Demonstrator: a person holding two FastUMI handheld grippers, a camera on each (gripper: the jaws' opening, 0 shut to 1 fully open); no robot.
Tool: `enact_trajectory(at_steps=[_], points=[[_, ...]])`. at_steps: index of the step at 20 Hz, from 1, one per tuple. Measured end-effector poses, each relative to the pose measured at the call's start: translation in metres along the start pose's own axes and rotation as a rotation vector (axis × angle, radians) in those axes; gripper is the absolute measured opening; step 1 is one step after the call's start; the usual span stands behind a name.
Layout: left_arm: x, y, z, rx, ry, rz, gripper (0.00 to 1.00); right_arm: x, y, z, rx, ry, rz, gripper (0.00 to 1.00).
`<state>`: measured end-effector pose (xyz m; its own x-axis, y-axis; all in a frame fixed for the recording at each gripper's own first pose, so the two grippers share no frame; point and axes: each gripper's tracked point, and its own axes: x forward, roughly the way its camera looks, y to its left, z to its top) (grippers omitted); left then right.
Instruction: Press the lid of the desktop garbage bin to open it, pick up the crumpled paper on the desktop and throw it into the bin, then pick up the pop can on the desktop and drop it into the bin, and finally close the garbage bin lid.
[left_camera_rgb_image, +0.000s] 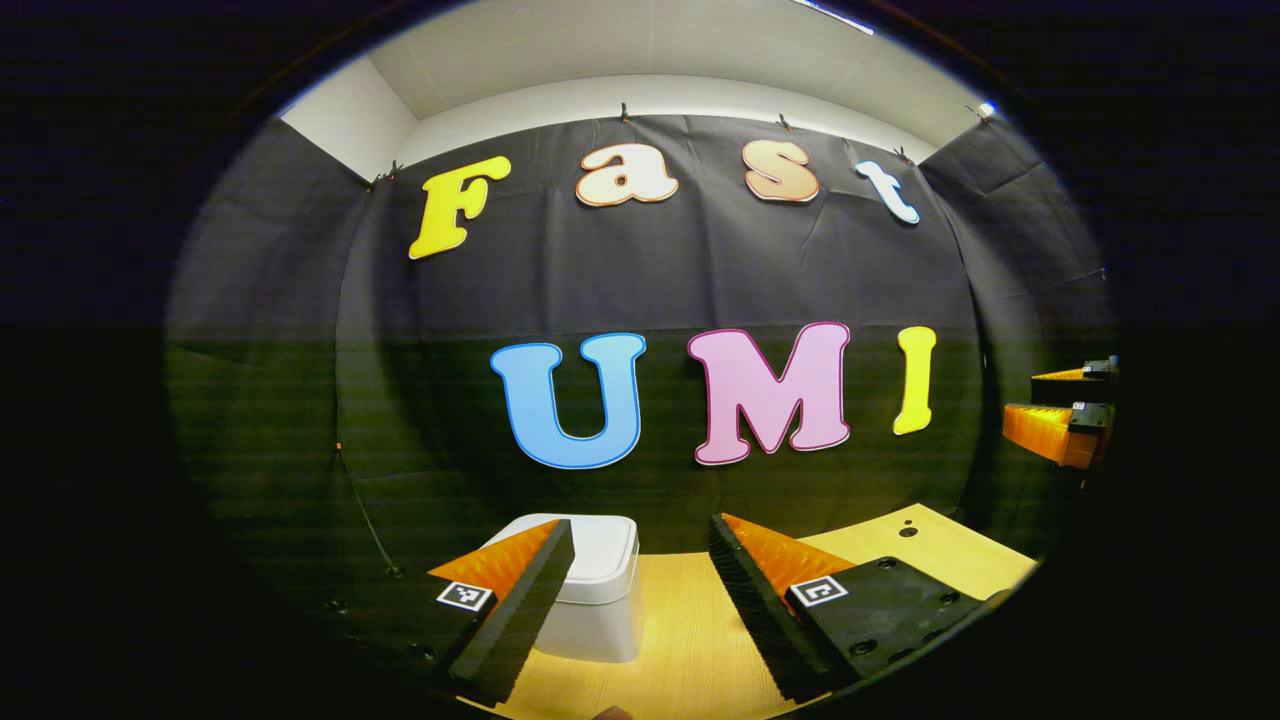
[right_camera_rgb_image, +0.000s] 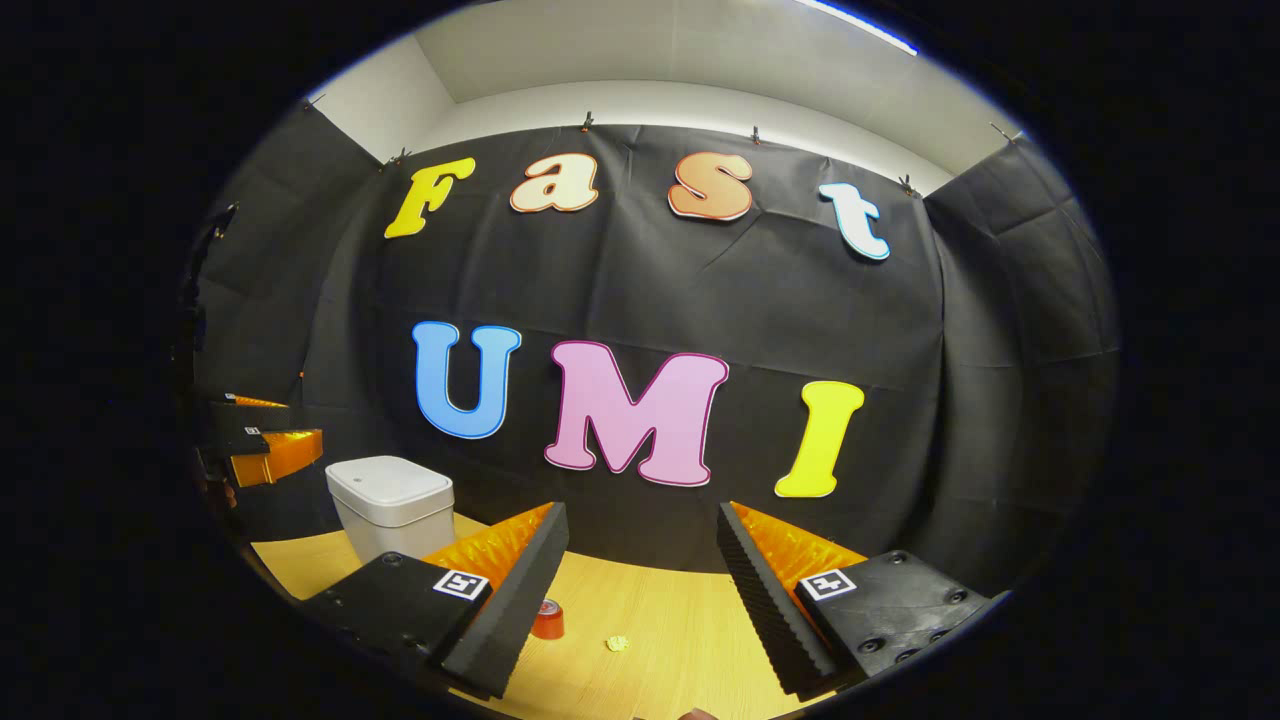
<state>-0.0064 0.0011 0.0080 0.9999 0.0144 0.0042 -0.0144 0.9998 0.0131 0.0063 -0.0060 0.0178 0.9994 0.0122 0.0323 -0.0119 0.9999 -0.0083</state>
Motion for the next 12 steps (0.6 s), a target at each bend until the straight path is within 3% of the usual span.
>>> enact_trajectory(at_steps=[9,11,12], points=[[0.000,0.008,-0.005,0.009,0.009,-0.002,0.92,0.001,0.001,0.009,-0.005,-0.020,0.001,0.96],[0.007,0.017,-0.007,0.007,0.031,0.003,0.89,0.003,0.002,0.008,-0.005,-0.014,0.006,0.96],[0.010,0.024,-0.006,0.008,0.040,0.010,0.81,0.003,0.002,0.010,-0.003,-0.015,0.006,0.96]])
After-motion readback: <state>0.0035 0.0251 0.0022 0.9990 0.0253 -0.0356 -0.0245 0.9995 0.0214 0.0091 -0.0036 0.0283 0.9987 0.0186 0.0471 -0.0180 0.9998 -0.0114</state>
